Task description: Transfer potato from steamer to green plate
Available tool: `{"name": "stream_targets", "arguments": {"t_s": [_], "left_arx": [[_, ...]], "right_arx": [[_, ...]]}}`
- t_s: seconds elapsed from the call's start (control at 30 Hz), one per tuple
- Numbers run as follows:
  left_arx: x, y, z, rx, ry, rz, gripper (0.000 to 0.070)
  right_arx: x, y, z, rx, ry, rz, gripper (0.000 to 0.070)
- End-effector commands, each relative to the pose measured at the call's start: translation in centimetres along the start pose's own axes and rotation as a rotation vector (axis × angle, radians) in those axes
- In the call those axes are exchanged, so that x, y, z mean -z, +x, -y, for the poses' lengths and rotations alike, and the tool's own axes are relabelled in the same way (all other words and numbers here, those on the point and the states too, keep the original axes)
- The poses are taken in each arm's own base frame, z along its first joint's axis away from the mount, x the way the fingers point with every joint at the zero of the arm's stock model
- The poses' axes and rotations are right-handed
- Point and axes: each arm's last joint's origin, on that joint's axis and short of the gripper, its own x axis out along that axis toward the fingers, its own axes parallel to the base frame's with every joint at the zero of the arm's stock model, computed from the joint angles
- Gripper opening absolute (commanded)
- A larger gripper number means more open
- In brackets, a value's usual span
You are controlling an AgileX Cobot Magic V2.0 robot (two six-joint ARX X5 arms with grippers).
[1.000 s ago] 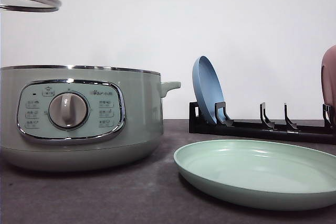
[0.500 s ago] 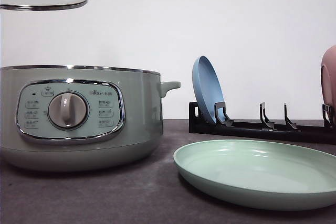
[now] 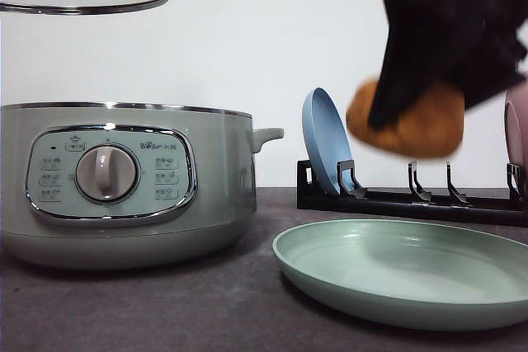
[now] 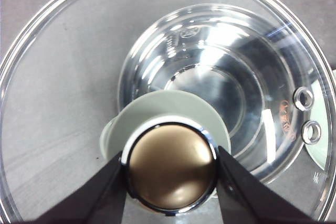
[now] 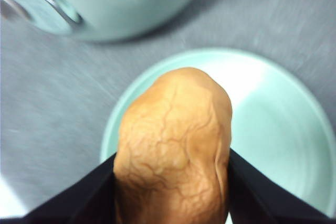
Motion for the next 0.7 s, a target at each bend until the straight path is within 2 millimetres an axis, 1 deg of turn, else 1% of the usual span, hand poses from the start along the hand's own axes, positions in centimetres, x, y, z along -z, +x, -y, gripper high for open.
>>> {"name": "stream_targets", "arguments": {"t_s": [0.0,0.1,0.17,0.27,0.37,0.5,0.57,0.67], "left_arx": [[-0.5,-1.1,0.3,0.005,0.019,0.077,0.0],[-0.5,-1.1,0.5,0.012,0.028,0.077,0.0],[-0.5,-1.1,0.7,0.017,0.034,0.077,0.0],[-0.5,-1.1,0.9,0.022,0.041,0.076,0.0],[-0.5,-1.1,1.2,0.028,0.048,0.076,0.0],[-0.5,-1.1,1.3,0.031,0.053,0.075,0.0],[-0.5,-1.1,1.3,0.031,0.053,0.075,0.0],[-0.5,-1.1,1.3,0.032,0.054,0.075,0.0]], "right_arx": [[0.0,1.0,0.2,0.009,0.026,-0.003,0.0195],[0.5,2.7,0.6,0.04,0.037,-0.041,0.0197],[0.6,3.6,0.8,0.052,0.041,-0.065,0.0218],[0.6,4.9,1.1,0.062,0.046,-0.092,0.0224],[0.8,5.9,1.4,0.065,0.05,-0.115,0.0225],[1.0,6.9,1.6,0.083,0.058,-0.143,0.0233],[1.1,7.2,1.7,0.09,0.06,-0.155,0.0293],[1.1,7.3,1.7,0.09,0.063,-0.16,0.043]]}}
